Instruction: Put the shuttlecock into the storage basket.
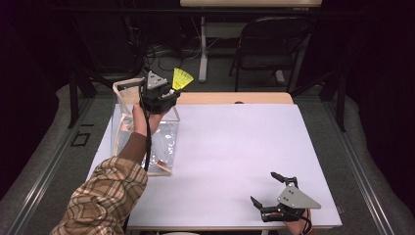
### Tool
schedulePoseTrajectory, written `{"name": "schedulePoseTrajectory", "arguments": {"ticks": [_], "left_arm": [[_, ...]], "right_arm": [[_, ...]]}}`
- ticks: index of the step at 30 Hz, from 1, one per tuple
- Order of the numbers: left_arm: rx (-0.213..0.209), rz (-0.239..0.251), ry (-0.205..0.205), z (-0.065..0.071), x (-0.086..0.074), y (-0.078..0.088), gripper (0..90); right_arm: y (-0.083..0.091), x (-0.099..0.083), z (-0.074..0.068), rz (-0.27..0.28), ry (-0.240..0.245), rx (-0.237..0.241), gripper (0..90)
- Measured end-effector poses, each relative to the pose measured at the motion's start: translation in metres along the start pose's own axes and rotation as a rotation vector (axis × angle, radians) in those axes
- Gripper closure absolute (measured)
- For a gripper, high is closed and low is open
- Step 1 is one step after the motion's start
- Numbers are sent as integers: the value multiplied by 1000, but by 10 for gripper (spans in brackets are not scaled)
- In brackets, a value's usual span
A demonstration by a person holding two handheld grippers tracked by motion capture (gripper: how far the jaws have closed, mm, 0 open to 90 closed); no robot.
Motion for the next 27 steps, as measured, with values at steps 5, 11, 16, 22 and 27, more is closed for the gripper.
{"name": "schedulePoseTrajectory", "arguments": {"ticks": [5,11,16,22,27], "left_arm": [[4,3,4,-4,3,1,652],[8,7,8,-8,7,2,652],[13,13,13,-13,12,4,652],[20,23,18,-17,16,7,652],[30,23,16,-20,17,9,652]], "right_arm": [[0,0,1,0,0,-2,15],[0,0,1,1,2,-2,15],[0,0,1,1,1,-3,15],[0,0,1,2,2,-3,15],[0,0,1,2,1,-4,15]]}}
Point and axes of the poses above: each handheld gripper's, and its own axes: y roughly backward along the jaws, x roughly out of its top, z roughly to its right, the point moved 10 cm from there along -y, roughly forward along the jaws, and after that the axes turned 13 degrees about -x, right-handed, at the moved point
